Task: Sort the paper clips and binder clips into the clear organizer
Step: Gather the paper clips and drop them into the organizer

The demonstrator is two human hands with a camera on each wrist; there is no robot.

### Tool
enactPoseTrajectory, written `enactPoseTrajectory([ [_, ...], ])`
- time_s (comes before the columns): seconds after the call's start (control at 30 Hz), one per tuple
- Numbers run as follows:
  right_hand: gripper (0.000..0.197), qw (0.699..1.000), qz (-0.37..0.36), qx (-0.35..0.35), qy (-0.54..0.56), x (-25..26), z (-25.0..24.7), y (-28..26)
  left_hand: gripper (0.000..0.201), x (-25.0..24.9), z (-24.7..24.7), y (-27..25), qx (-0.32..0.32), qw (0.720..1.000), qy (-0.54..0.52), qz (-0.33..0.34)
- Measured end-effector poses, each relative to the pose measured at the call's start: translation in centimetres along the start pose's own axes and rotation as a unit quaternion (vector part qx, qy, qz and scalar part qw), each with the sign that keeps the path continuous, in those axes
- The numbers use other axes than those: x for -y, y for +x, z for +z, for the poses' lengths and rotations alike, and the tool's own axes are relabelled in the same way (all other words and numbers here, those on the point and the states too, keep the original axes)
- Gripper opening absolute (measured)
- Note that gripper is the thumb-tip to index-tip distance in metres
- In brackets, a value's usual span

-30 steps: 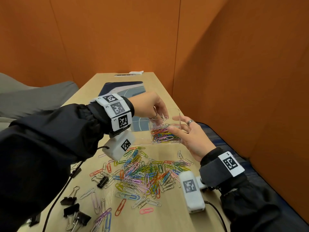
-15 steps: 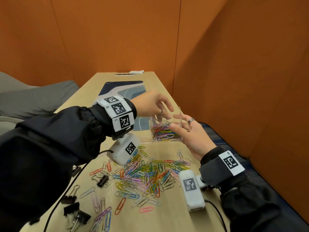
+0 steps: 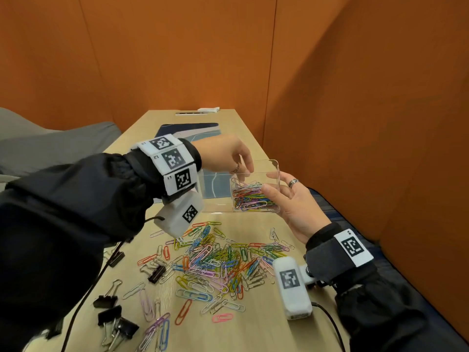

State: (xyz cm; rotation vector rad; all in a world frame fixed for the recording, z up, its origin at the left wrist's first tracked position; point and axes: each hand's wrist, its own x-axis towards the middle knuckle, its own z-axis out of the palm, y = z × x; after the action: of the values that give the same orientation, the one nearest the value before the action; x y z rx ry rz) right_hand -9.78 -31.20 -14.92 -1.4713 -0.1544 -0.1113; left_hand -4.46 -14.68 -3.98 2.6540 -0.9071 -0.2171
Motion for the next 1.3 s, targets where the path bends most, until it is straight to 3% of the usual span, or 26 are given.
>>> enactPoseTrajectory([
  [0.1, 0.062, 1.000, 0.000, 0.006, -0.004, 0.0, 0.1, -0.1, 0.017, -0.3, -0.8, 0.0, 0.062, 0.997, 0.033, -0.028],
  [0.4, 0.038, 0.999, -0.001, 0.014, -0.041, -0.4, 0.3, -0.1, 0.023, 0.3, -1.0, 0.2, 0.116, 0.990, 0.041, -0.076],
  [0.6, 0.054, 1.000, -0.012, 0.000, -0.022, -0.4, 0.3, 0.1, 0.020, 0.7, -0.8, 0.3, 0.045, 0.997, -0.033, -0.044],
  [0.67, 0.062, 1.000, -0.010, 0.000, -0.019, -0.5, 0.2, 0.2, 0.023, 0.5, -0.6, 0.2, 0.051, 0.998, -0.037, -0.030],
  [0.77, 0.071, 1.000, -0.006, 0.002, -0.016, -0.4, 0.1, 0.1, 0.011, -0.1, -0.3, 0.0, 0.065, 0.997, -0.036, -0.022],
  [1.0, 0.054, 1.000, -0.002, -0.022, -0.014, -0.2, -0.3, 0.3, 0.046, -0.8, 0.0, -0.7, 0.073, 0.988, -0.131, -0.028],
  [1.07, 0.061, 0.999, -0.003, -0.041, 0.003, 0.1, -0.5, 0.4, 0.042, -0.6, 0.1, -1.2, 0.021, 0.988, -0.152, -0.006],
  [1.13, 0.064, 0.998, -0.005, -0.066, 0.021, 0.5, -1.0, 0.5, 0.035, -0.2, 0.3, -1.4, -0.088, 0.982, -0.164, 0.025],
  [1.23, 0.042, 0.993, -0.006, -0.118, 0.030, 1.1, -2.1, 0.7, 0.031, 1.1, 0.9, -1.6, -0.245, 0.945, -0.205, 0.070],
  [1.3, 0.039, 0.987, -0.012, -0.156, 0.025, 1.4, -2.9, 0.7, 0.033, 1.6, 1.6, -2.0, -0.279, 0.932, -0.221, 0.076],
])
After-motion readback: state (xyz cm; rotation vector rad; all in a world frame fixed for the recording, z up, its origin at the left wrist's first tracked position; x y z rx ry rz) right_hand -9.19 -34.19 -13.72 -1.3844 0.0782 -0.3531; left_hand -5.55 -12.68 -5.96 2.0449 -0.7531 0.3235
